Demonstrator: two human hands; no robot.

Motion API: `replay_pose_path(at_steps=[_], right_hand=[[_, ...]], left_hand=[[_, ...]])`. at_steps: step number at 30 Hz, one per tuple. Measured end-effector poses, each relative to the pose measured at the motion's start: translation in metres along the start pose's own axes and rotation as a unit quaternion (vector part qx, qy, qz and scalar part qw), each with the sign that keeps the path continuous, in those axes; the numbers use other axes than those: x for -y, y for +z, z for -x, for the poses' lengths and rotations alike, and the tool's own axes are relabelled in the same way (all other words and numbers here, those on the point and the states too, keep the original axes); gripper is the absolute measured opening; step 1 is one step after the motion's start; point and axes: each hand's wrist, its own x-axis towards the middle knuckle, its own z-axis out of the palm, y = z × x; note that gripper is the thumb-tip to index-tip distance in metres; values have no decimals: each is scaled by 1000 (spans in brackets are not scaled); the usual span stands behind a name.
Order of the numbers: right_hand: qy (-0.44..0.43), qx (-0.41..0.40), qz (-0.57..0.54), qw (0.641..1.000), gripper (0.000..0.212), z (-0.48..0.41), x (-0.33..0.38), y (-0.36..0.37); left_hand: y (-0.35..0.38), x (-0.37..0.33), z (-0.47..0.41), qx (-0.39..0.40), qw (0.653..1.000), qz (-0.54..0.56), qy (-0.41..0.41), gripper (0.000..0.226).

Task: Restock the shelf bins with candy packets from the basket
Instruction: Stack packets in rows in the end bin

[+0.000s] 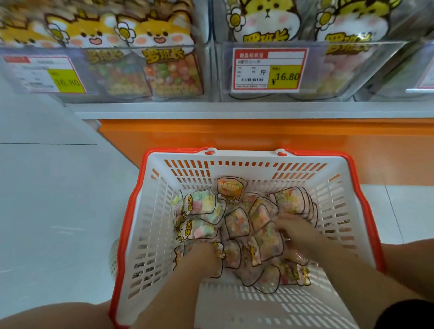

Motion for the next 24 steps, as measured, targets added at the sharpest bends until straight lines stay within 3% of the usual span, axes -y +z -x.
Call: replay_pose_path(at_steps=[2, 3, 4, 6, 8, 11, 15, 18, 22, 24], right_hand=[[-28, -30, -12, 999, 17, 4, 8, -14], [-35, -39, -30, 998, 27, 5, 11, -20], [-51, -44, -54, 996, 35, 9, 15, -23], [-86, -49, -98, 990, 24, 26, 33, -21], [-118, -32, -143, 982, 18, 40, 47, -17], [-175, -2, -206, 963, 26, 58, 63, -8], [-269, -26, -211, 940, 23, 92, 79, 8], [-371, -45, -131, 918, 11, 121, 88, 18], [-482, -23, 7, 876, 31, 168, 102, 27], [-522, -21, 58, 851, 22, 184, 105, 30]], left_hand=[[-9, -13, 7, -6, 997, 81, -13, 31], [-13, -19, 9, 6, 988, 157, -15, 31], [-17, -25, 14, 36, 965, 260, -16, 30], [-27, -37, 27, 103, 887, 450, -2, 31], [-38, -43, 39, 131, 830, 542, 17, 35], [-50, -48, 56, 156, 779, 605, 47, 44], [-62, -57, 83, 150, 755, 632, 89, 46], [-74, -72, 112, 139, 712, 675, 133, 52], [-94, -85, 158, 128, 655, 712, 217, 73], [-100, -88, 179, 108, 634, 725, 245, 79]])
